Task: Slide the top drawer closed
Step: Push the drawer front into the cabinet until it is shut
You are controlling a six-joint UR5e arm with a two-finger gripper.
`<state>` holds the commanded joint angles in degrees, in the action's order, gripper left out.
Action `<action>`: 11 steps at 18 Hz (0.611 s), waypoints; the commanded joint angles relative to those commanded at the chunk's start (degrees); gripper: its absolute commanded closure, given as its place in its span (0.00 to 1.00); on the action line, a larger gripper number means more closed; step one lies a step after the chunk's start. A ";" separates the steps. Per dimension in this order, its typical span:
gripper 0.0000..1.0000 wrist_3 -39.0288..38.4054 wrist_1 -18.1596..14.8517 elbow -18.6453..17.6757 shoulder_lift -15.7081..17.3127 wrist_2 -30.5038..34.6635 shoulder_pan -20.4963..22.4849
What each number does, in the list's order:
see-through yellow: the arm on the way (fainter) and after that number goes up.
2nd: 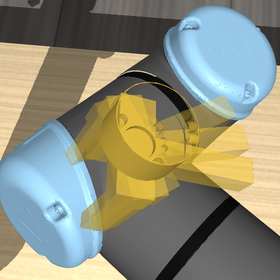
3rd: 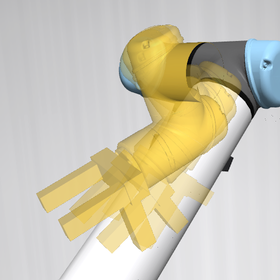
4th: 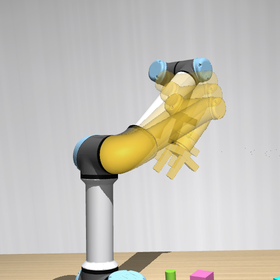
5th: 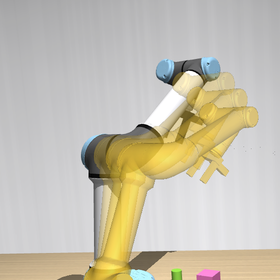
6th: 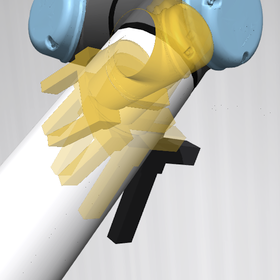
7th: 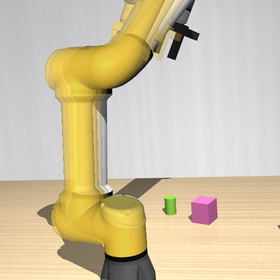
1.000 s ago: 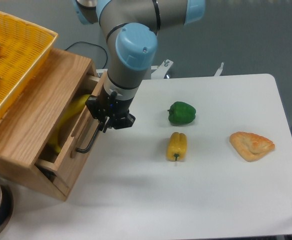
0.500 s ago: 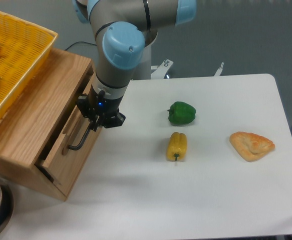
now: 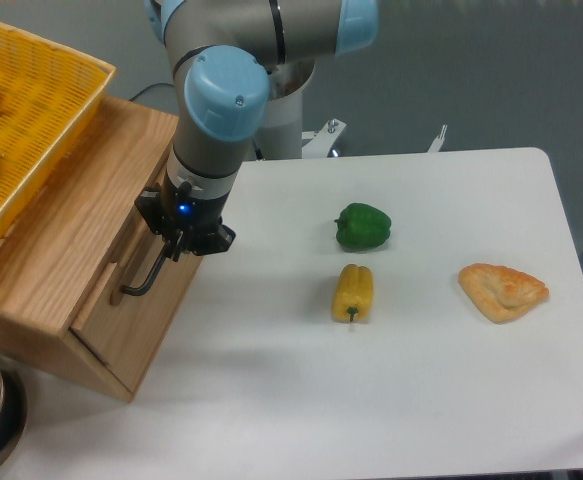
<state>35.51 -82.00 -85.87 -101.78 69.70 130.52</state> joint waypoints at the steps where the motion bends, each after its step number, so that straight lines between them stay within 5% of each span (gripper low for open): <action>1: 0.84 -0.09 -0.09 0.00 0.00 0.00 -0.09; 11: 0.84 0.00 0.00 0.09 -0.17 0.00 -0.53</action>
<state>35.51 -82.00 -85.78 -101.95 69.70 129.99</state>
